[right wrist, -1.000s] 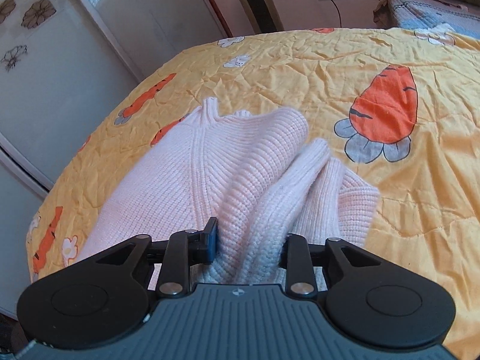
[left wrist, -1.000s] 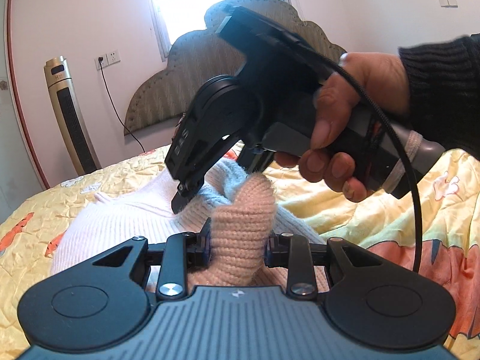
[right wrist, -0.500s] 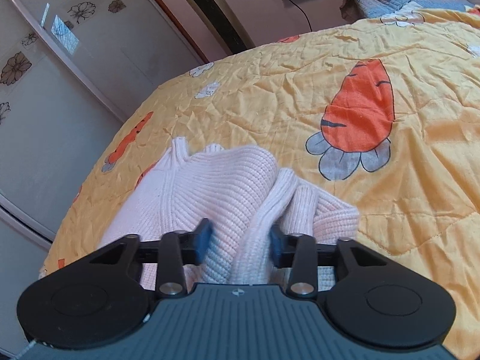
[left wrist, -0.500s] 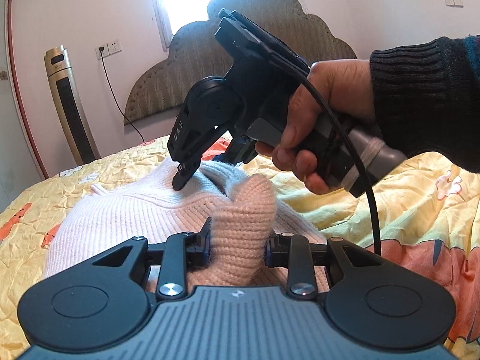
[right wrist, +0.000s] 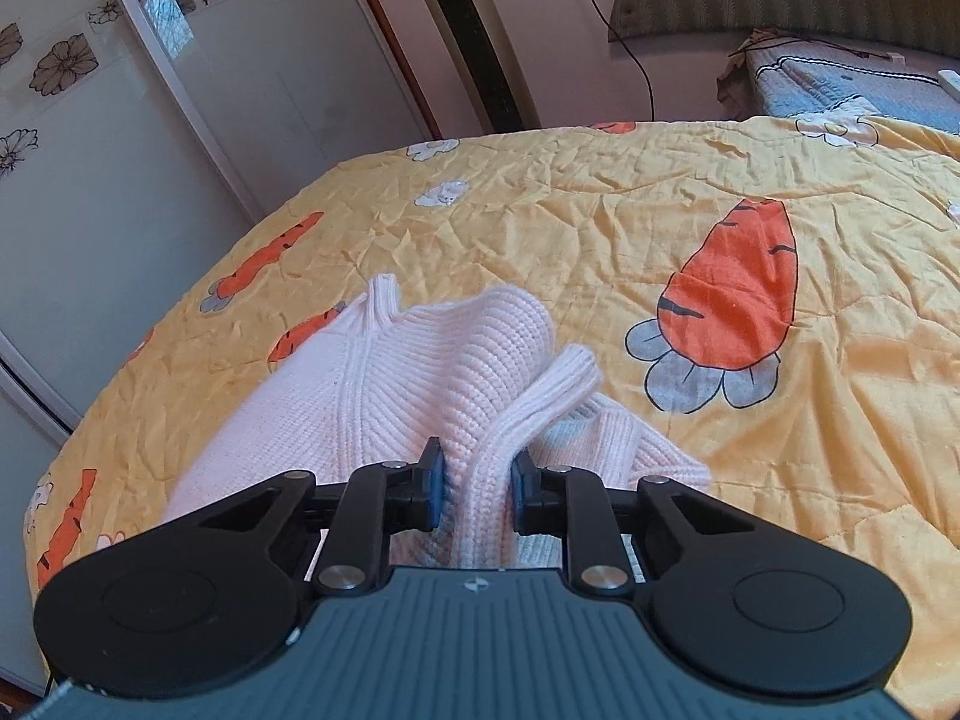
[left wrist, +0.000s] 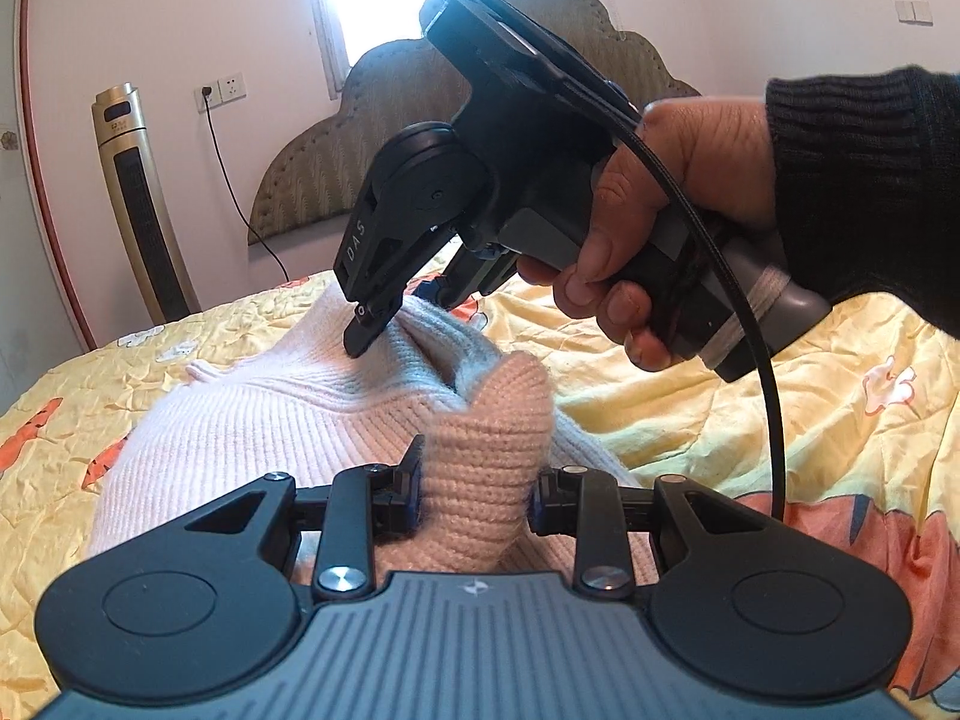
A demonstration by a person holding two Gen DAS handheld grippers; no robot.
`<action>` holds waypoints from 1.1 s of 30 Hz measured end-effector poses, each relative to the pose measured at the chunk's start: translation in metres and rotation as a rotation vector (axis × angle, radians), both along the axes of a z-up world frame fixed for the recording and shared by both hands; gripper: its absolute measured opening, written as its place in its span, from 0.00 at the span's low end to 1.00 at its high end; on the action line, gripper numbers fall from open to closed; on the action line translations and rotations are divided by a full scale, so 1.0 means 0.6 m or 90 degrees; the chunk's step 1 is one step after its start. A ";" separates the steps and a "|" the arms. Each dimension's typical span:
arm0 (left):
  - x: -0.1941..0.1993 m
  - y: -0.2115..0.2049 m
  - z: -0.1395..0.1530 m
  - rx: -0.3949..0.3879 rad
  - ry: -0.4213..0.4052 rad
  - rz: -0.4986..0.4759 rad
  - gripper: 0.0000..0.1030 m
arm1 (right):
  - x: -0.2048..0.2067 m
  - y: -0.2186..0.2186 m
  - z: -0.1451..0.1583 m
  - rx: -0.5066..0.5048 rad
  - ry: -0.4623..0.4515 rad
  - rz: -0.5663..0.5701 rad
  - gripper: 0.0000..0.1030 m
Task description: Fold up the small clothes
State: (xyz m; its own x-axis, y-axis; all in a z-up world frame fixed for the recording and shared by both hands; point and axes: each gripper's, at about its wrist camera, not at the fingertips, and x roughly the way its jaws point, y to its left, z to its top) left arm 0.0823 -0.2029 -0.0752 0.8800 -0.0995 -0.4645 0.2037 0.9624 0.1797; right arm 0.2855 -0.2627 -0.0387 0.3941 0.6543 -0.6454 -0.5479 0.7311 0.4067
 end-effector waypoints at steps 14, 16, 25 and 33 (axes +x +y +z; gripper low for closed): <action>-0.021 0.010 -0.012 0.002 0.000 -0.071 0.35 | -0.012 -0.087 -0.061 0.098 0.055 -0.089 0.38; -0.047 0.041 0.012 -0.036 -0.015 -0.099 0.42 | -0.017 -0.107 -0.045 0.109 0.054 -0.120 0.49; -0.140 0.172 0.042 -0.083 -0.064 -0.023 0.56 | -0.030 -0.104 0.024 0.138 0.053 -0.103 0.51; -0.024 0.302 0.027 -0.238 0.090 0.159 0.63 | 0.006 -0.021 -0.032 0.033 0.110 -0.096 0.48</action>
State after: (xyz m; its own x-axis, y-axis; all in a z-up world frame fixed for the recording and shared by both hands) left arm 0.0677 -0.0218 -0.0587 0.8288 -0.0759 -0.5544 -0.0449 0.9785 -0.2011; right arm 0.2894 -0.2754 -0.0578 0.3767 0.6308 -0.6784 -0.3534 0.7748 0.5242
